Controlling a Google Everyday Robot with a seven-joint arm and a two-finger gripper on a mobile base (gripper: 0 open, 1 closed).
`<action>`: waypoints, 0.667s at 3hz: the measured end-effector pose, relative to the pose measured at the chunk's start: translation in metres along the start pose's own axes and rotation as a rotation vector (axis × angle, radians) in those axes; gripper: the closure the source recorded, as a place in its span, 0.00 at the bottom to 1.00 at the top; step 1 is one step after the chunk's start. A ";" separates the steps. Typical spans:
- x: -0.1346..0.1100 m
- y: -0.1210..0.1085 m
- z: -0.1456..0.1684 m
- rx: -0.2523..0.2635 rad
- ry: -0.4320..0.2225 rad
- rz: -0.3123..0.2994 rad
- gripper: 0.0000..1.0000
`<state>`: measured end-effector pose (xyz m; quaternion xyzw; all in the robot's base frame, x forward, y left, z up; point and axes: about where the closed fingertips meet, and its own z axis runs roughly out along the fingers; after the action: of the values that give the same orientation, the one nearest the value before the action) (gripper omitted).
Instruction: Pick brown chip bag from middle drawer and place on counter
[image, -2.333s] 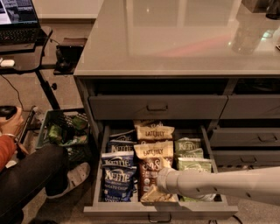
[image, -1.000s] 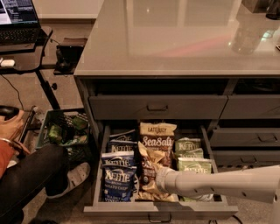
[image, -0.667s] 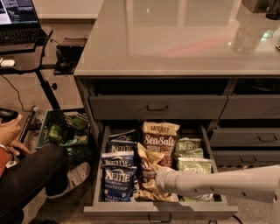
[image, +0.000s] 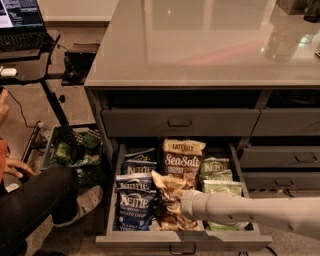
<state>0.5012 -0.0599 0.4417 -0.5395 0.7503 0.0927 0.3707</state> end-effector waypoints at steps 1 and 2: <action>-0.037 -0.018 -0.046 -0.031 -0.066 -0.041 1.00; -0.076 -0.039 -0.092 -0.037 -0.131 -0.082 1.00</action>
Offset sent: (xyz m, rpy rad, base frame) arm 0.0018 -0.0155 0.2022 0.1300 -0.1111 0.1829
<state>0.5042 -0.0684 0.5671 -0.5694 0.6998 0.1262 0.4125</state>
